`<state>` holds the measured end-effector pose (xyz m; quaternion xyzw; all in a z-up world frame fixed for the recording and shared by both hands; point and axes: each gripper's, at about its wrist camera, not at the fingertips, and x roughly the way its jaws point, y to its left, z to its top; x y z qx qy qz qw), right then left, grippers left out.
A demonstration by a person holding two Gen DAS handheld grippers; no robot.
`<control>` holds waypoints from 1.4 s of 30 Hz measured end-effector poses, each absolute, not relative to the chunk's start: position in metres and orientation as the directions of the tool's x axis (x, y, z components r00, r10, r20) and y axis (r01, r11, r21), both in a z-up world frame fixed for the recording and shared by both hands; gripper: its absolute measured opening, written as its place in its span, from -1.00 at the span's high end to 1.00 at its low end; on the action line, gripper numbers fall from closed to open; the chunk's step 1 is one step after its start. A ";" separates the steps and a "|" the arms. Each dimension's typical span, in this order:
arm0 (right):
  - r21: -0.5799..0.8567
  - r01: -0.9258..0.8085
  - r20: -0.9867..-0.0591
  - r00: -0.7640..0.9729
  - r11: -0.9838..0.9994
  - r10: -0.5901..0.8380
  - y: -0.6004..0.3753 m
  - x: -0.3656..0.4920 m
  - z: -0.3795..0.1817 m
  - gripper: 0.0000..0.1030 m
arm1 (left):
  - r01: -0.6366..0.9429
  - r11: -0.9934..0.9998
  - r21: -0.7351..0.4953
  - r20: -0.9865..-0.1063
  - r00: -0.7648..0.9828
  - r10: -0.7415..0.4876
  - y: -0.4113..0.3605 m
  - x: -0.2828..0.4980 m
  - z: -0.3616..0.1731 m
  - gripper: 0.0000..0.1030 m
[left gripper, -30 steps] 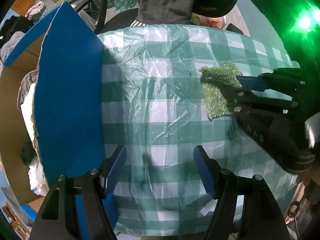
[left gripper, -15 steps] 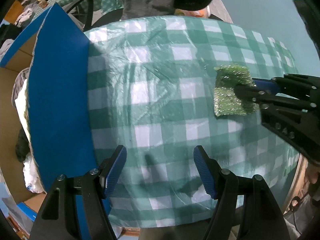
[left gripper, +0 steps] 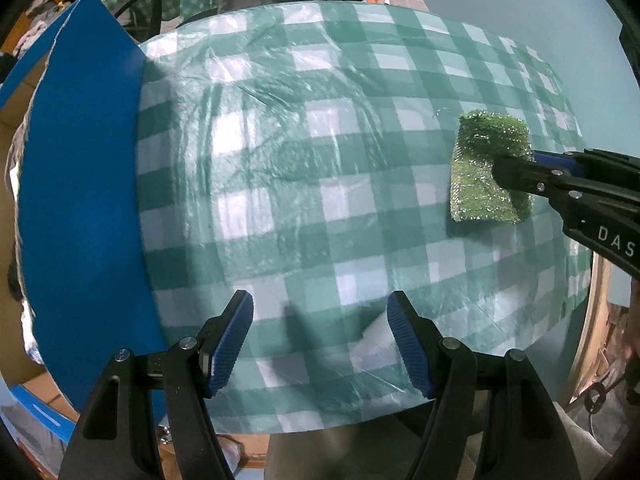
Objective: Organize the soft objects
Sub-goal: 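Lift the scrubber pad with the right gripper while the left gripper closes on the white tissue, then carry the scrubber pad and white tissue over the box with both grippers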
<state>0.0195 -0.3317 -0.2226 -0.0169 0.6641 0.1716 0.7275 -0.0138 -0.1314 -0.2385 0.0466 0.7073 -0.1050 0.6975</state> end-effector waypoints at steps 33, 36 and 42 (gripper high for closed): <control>0.239 -0.197 -0.969 0.016 0.951 0.246 -0.362 -0.033 -0.233 0.66 | 0.311 0.944 -0.109 -0.994 -0.038 -0.102 -0.175 -0.052 -0.295 0.07; 0.237 -0.208 -0.969 0.019 0.949 0.246 -0.360 -0.032 -0.231 0.66 | 0.314 0.943 -0.115 -0.993 -0.038 -0.108 -0.177 -0.049 -0.296 0.43; 0.238 -0.223 -0.968 0.022 0.946 0.249 -0.359 -0.030 -0.227 0.66 | 0.334 0.935 -0.116 -0.993 -0.035 -0.110 -0.187 -0.045 -0.284 0.63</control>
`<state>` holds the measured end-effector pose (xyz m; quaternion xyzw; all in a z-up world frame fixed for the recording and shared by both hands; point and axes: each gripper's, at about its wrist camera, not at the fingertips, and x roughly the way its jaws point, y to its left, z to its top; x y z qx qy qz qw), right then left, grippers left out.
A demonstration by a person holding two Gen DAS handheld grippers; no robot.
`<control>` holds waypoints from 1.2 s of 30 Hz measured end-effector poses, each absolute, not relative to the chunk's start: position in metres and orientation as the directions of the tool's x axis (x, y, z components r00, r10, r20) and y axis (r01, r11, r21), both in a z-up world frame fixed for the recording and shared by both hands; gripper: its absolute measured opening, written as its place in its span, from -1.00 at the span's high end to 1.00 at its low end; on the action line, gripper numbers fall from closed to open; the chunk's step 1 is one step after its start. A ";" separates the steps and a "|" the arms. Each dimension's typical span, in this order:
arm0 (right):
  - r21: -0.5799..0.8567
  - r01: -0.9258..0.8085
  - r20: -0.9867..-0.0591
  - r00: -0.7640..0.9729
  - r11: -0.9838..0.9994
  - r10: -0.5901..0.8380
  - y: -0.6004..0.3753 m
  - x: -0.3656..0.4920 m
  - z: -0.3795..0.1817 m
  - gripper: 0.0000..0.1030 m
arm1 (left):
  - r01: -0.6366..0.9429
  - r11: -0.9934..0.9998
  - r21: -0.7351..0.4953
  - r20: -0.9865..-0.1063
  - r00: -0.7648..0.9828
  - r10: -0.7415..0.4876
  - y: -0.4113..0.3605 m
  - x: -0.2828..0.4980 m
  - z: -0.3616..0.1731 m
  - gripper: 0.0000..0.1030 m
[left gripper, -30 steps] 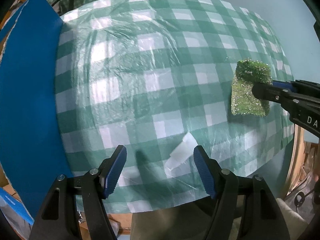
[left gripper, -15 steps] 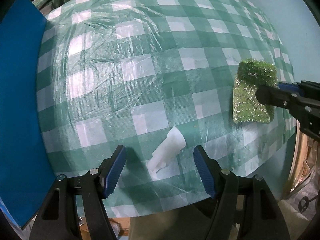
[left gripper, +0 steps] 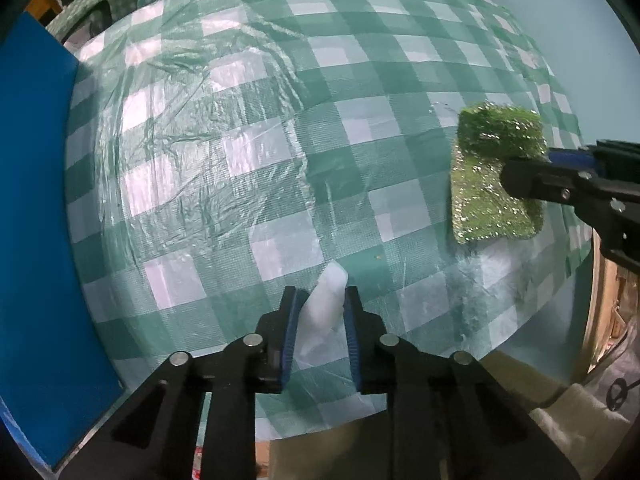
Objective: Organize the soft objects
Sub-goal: 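Carry the scrubber pad and white tissue over the box with both grippers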
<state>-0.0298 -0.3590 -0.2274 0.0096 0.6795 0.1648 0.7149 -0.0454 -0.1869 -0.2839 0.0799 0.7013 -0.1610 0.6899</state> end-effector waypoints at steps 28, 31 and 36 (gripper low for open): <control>0.246 -0.296 -0.948 0.122 0.923 0.292 -0.348 -0.017 -0.157 0.66 | 0.292 0.952 -0.088 -0.985 0.119 -0.128 -0.166 -0.032 -0.185 0.63; 0.242 -0.308 -0.946 0.138 0.920 0.295 -0.344 -0.014 -0.146 0.66 | 0.282 0.955 -0.088 -0.982 0.135 -0.130 -0.161 -0.029 -0.176 0.63; 0.241 -0.327 -0.938 0.164 0.914 0.306 -0.337 -0.009 -0.131 0.66 | 0.266 0.961 -0.073 -0.978 0.168 -0.121 -0.153 -0.025 -0.159 0.63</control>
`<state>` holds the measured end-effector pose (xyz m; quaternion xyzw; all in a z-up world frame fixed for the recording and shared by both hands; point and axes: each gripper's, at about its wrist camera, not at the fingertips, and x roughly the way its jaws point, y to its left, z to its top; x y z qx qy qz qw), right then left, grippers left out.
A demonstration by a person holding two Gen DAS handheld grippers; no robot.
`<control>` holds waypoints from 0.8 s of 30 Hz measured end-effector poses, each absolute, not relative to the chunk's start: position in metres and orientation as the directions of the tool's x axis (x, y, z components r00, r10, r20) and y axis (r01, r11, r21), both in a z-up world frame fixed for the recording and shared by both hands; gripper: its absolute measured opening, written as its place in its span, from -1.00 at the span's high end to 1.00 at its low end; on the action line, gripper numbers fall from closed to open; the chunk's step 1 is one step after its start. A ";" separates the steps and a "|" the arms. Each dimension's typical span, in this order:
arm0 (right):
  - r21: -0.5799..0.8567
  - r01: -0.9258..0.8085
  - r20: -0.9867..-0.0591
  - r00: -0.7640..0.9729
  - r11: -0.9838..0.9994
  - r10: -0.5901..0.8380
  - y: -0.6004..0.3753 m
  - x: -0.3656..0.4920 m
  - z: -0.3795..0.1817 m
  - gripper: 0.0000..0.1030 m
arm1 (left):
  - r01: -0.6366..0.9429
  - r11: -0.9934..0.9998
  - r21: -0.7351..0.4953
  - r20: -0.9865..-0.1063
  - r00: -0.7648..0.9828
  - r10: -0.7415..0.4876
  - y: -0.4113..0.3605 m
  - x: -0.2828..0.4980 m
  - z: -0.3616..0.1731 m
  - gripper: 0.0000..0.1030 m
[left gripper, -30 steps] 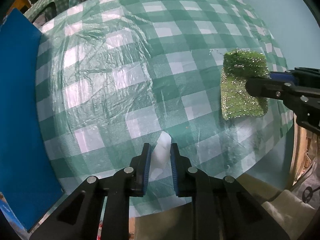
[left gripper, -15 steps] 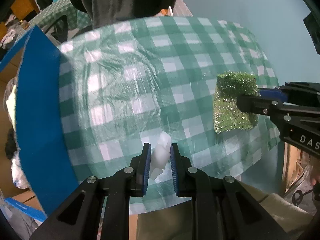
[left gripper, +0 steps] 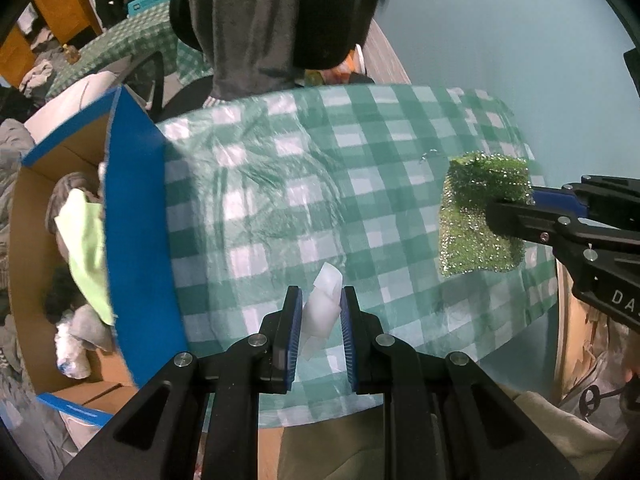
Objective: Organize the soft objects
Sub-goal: 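Carry the scrubber pad and white tissue over the box with both grippers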
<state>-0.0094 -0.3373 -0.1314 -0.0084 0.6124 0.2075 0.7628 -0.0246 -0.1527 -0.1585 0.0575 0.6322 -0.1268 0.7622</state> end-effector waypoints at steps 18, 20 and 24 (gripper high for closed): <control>0.251 -0.409 -0.907 0.218 0.877 0.361 -0.299 0.007 -0.087 0.66 | 0.191 0.980 -0.053 -0.963 0.251 -0.101 -0.112 -0.013 -0.120 0.63; 0.251 -0.420 -0.903 0.222 0.872 0.367 -0.294 0.009 -0.083 0.66 | 0.183 0.982 -0.054 -0.960 0.261 -0.101 -0.107 -0.012 -0.115 0.63; 0.251 -0.442 -0.898 0.225 0.861 0.377 -0.280 0.014 -0.077 0.66 | 0.163 0.985 -0.052 -0.957 0.275 -0.096 -0.094 -0.008 -0.107 0.63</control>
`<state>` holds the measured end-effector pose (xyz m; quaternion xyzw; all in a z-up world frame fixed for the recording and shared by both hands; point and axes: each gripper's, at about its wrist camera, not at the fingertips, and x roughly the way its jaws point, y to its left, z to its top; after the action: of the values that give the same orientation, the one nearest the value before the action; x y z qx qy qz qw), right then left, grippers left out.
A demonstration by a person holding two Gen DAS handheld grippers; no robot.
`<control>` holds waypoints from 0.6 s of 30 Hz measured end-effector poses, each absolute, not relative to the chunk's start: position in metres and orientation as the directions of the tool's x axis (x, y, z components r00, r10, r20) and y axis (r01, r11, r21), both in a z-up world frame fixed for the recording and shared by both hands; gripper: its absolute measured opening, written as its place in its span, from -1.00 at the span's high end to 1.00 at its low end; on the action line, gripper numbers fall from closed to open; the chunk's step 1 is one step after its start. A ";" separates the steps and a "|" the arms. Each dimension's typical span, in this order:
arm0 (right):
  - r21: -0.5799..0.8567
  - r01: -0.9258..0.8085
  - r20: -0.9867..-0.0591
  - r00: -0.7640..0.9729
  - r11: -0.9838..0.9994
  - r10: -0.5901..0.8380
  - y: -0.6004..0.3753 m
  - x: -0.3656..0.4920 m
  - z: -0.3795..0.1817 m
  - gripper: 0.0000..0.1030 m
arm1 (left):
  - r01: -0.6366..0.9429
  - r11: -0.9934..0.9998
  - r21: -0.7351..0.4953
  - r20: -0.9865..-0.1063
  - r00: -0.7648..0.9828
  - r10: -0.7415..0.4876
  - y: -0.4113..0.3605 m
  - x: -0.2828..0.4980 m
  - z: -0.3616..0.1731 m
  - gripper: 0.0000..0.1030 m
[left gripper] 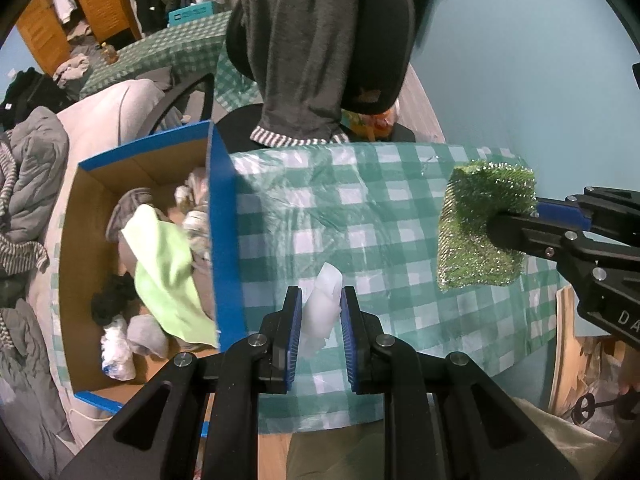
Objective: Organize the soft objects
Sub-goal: 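Carry the scrubber pad and white tissue over the box with both grippers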
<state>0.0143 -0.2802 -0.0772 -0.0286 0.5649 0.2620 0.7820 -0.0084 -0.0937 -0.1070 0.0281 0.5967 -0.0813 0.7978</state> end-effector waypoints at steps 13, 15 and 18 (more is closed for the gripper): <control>0.252 -0.511 -0.884 0.223 0.822 0.410 -0.228 0.027 -0.061 0.66 | 0.092 0.994 -0.054 -0.951 0.297 -0.080 -0.047 -0.002 -0.094 0.63; 0.253 -0.522 -0.883 0.220 0.815 0.415 -0.218 0.029 -0.060 0.66 | 0.084 0.995 -0.054 -0.951 0.299 -0.076 -0.040 -0.002 -0.093 0.63; 0.253 -0.539 -0.880 0.217 0.803 0.423 -0.204 0.033 -0.057 0.66 | 0.065 0.997 -0.053 -0.952 0.299 -0.070 -0.028 0.000 -0.092 0.63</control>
<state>0.0327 -0.2042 -0.0572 -0.0536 0.5440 0.3091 0.7782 0.0002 -0.0282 -0.0918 -0.0023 0.5904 -0.0417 0.8060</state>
